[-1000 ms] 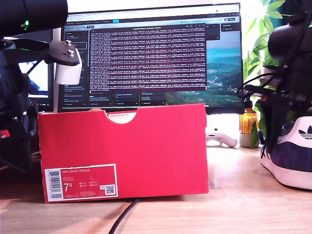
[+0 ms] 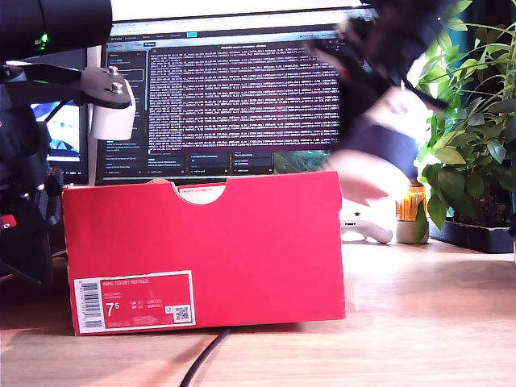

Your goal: Pack the blue shoes by picking the first shoe and placing it inside the red shoebox, left side, then picking and rotating the second shoe and placing it in the shoebox

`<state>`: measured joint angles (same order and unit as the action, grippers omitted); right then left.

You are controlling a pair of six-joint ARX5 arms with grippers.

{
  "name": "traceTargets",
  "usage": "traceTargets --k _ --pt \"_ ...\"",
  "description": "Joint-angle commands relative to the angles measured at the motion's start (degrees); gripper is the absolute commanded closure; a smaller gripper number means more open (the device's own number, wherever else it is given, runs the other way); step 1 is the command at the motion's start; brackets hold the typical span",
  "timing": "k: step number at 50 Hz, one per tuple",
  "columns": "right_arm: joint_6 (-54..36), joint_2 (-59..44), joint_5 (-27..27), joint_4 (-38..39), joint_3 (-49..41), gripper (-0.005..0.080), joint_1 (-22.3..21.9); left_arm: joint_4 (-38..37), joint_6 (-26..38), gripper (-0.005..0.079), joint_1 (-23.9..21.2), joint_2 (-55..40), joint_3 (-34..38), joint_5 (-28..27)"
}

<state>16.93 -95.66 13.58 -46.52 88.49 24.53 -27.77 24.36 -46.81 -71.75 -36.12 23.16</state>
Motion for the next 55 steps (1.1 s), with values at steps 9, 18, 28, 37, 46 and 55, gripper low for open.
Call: traceTargets --k 9,18,28,37,46,55 --pt "4.2 0.5 2.1 6.8 3.9 0.0765 4.2 0.9 -0.4 0.0760 -0.2 -0.9 -0.3 -0.2" --pt "6.8 -1.4 2.6 9.3 3.9 0.0765 7.9 0.9 -0.4 0.0760 -0.2 -0.9 -0.3 -0.2" --pt "10.2 -3.1 2.6 13.0 3.9 0.0765 12.5 0.9 -0.4 0.0760 -0.2 -0.9 -0.3 -0.1" --pt "12.1 -7.0 2.5 14.6 3.9 0.0765 15.2 0.9 -0.4 0.0760 -0.2 -0.9 -0.3 -0.1" --pt "14.8 -11.8 2.5 18.0 3.9 0.0765 16.5 0.9 -0.4 0.0760 -0.2 -0.9 -0.3 0.1" --pt "16.8 -15.6 2.3 20.5 3.9 0.0765 16.9 0.9 -0.4 0.0760 -0.2 -0.9 -0.3 0.5"
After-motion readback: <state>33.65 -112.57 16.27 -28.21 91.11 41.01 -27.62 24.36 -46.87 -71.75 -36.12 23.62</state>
